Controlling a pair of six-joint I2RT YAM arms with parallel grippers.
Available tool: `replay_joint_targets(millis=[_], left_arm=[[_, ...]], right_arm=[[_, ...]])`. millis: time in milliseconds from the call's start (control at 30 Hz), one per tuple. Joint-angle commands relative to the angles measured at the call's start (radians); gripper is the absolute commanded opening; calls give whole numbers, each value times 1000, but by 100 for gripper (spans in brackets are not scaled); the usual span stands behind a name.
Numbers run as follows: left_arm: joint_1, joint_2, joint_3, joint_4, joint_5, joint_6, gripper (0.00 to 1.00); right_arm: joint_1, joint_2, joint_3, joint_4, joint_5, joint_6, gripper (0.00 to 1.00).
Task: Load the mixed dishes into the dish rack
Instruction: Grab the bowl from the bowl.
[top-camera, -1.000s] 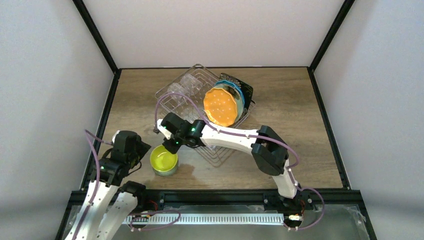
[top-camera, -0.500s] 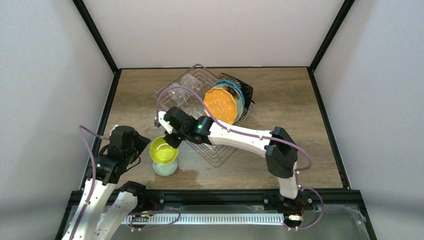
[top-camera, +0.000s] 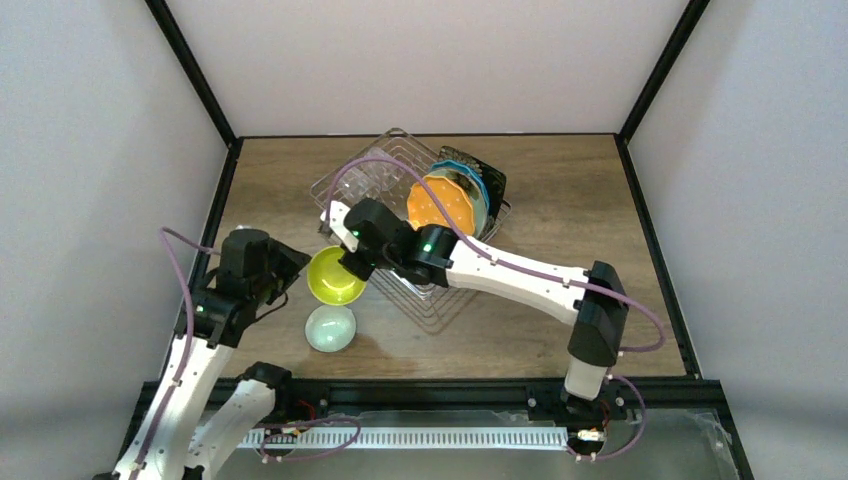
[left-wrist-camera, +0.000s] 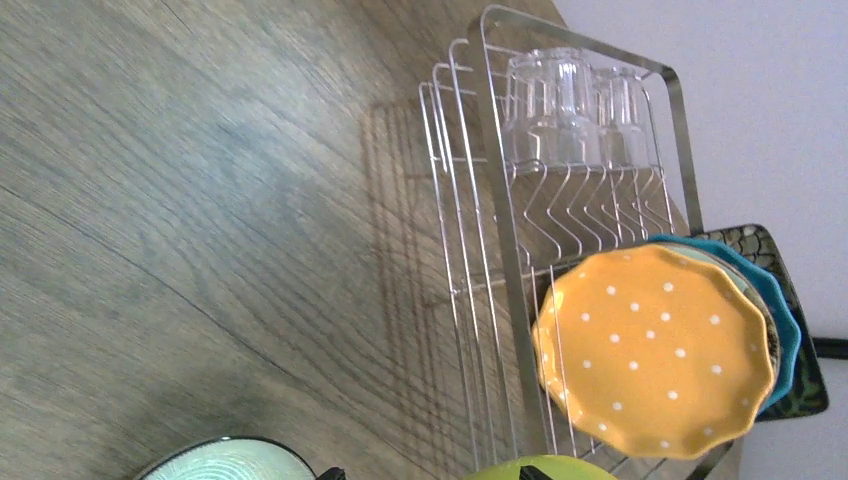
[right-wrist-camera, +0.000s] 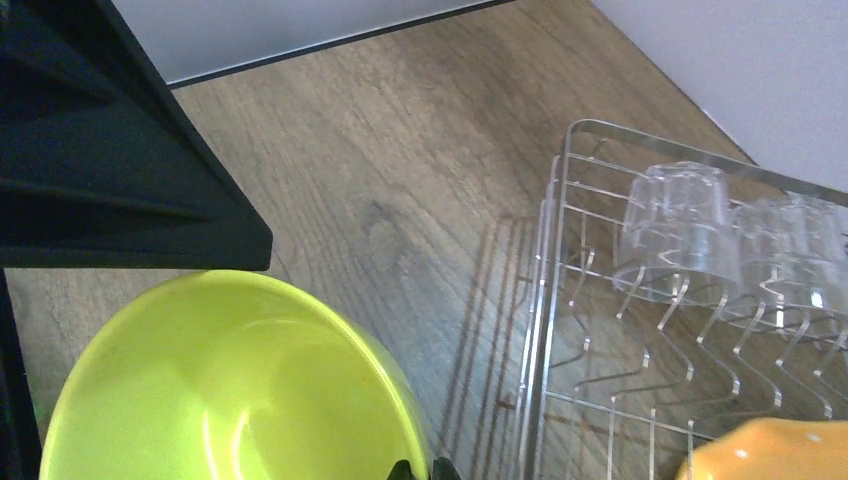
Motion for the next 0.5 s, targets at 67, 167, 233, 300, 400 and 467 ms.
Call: replay_joint_targets(millis=[67, 167, 233, 300, 400, 467], left_arm=[[4, 19, 34, 57, 78, 22, 100], [3, 24, 47, 102, 106, 54, 100], [3, 23, 54, 135, 120, 83, 100], [3, 16, 57, 157, 120, 107, 100], [4, -2, 49, 185, 119, 130, 100], [3, -17, 33, 209, 145, 143, 100]], right_arm=[[1, -94, -55, 27, 95, -47, 1], [1, -99, -58, 20, 111, -70, 1], [1, -102, -56, 19, 115, -78, 1], [0, -102, -49, 12, 120, -79, 1], [1, -104, -50, 10, 121, -76, 1], [0, -103, -49, 9, 123, -75, 1]])
